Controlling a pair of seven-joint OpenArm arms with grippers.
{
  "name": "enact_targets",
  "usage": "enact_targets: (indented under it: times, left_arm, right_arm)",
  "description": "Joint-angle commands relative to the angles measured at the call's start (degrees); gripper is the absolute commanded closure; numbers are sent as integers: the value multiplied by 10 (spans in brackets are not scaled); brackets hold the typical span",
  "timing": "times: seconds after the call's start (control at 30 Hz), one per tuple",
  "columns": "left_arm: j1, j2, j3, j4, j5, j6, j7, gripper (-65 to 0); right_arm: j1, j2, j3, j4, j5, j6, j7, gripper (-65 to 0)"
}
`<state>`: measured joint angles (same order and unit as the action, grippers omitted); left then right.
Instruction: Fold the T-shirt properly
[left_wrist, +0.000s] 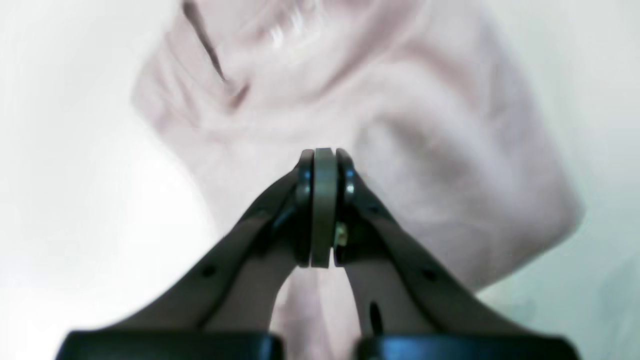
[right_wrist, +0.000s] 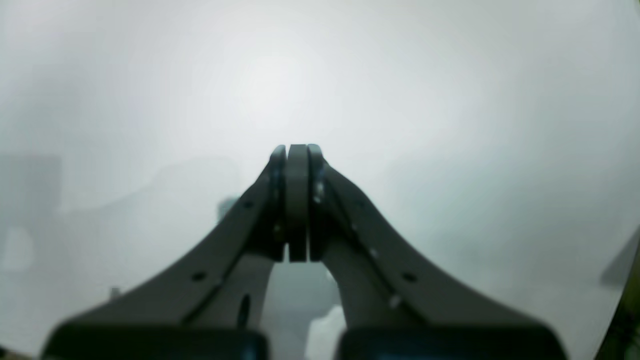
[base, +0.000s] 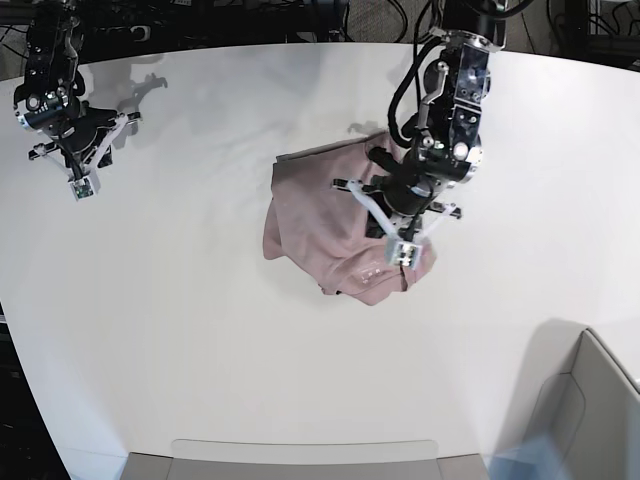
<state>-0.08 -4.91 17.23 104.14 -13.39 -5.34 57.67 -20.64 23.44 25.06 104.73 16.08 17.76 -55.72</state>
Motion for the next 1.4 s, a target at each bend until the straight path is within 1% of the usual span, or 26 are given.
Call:
enact_targets:
  times: [0.0, 0.1, 0.17, 0.23, 0.3, 0.4, 0.63, 0.8, 1.0, 1.07, 1.17, 1.23, 1.3, 1.33, 1.37]
  left_arm:
    - [-7, 13, 26, -8, -7, -4, -13, 0]
    - [-34, 18, 66, -72, -7, -1, -22, 0]
    - [-45, 19, 85, -129, -7, 0, -43, 0]
    - [-47, 16, 87, -189, -6, 1, -64, 0]
    - [-47, 13, 72, -224, -6, 1, -69, 0]
    - [-45, -22, 36, -237, -6, 1, -68, 0]
    - [-27, -133, -23, -239, -7, -2, -69, 0]
    - [-24, -182, -35, -226, -10, -2, -68, 0]
    - [-19, -180, -84, -152, -7, -2, -66, 0]
    - [0, -179, -102, -121, -8, -2, -66, 0]
    - [37, -167, -137, -40, -8, -1, -66, 0]
    - [72, -156, -160, 16, -7, -1, -66, 0]
    - [115, -142, -182, 74, -7, -1, -66, 0]
    - [137, -134, -190, 103, -7, -1, -66, 0]
    - [158, -130, -196, 122, -7, -1, -66, 0]
  right_arm:
    - [-1, 10, 5, 24, 2, -1, 14, 0]
    - [-11, 7, 6, 42, 2, -1, 14, 0]
    - [-16, 8, 7, 43, 2, -1, 14, 0]
    - [-21, 7, 15, 43, 2, -1, 14, 0]
    - [-23, 7, 16, 45, 2, -1, 14, 0]
    - [-31, 6, 17, 46, 2, -1, 14, 0]
    - [-52, 5, 12, 72, 3, -1, 14, 0]
    - [-52, -7, 12, 88, 3, -1, 11, 0]
    - [-66, -13, -7, 114, 4, -1, 11, 0]
    - [-77, -12, -8, 125, 4, -1, 13, 0]
    - [-94, -11, -9, 136, 4, 5, 14, 0]
    - [-103, -10, -8, 136, 4, 32, 14, 0]
    - [-123, -10, -6, 139, 8, 72, 14, 0]
    - [-139, -10, -5, 140, 20, 92, 14, 0]
    - [-153, -8, -3, 140, 36, 105, 14, 0]
